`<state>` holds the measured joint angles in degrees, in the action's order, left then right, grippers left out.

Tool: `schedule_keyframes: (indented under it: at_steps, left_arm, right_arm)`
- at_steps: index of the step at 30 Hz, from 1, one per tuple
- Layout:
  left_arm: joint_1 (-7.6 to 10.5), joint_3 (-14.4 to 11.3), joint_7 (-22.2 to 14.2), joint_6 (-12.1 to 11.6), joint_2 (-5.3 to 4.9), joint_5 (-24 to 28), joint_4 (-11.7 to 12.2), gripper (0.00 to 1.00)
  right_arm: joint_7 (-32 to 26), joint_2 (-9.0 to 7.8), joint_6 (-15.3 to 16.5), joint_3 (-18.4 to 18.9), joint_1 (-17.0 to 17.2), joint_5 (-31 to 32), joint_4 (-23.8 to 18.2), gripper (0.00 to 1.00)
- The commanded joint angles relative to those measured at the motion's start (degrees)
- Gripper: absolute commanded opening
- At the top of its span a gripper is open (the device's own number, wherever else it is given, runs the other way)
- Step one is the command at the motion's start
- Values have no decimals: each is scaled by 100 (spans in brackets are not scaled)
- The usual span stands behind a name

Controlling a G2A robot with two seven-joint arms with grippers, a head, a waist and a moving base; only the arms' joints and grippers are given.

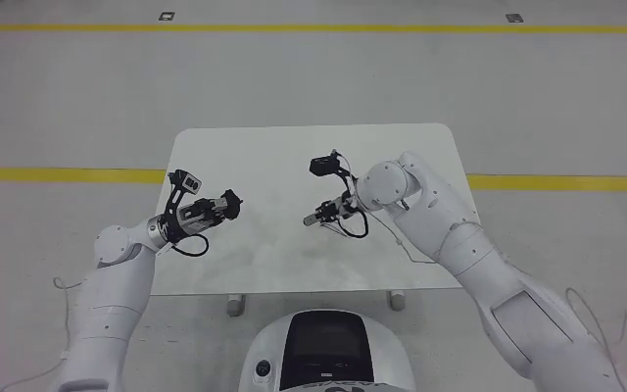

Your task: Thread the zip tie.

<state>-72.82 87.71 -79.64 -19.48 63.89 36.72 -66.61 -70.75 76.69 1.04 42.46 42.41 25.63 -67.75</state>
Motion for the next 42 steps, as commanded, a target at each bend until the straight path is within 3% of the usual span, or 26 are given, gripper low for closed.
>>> schedule_keyframes:
  at_steps: [1,3,23,27,32,40,42]
  left_arm:
    - [0,0,0,0,0,0,0,0]
    - [0,0,0,0,0,0,0,0]
    - [0,0,0,0,0,0,0,0]
    - [0,0,0,0,0,0,0,0]
    - [0,0,0,0,0,0,0,0]
    - [0,0,0,0,0,0,0,0]
    - [0,0,0,0,0,0,0,0]
  right_arm:
    - [-46,49,246,-142,-106,9,141,100]
    - [-58,90,516,-324,-217,236,237,100]
    - [-23,90,516,-328,-193,238,236,100]
    - [-70,126,801,-521,-187,393,174,100]
    - [-105,320,1029,-894,-482,480,665,100]
    - [187,834,1356,-1535,-1009,569,1993,100]
    - [187,834,1356,-1535,-1009,569,1993,100]
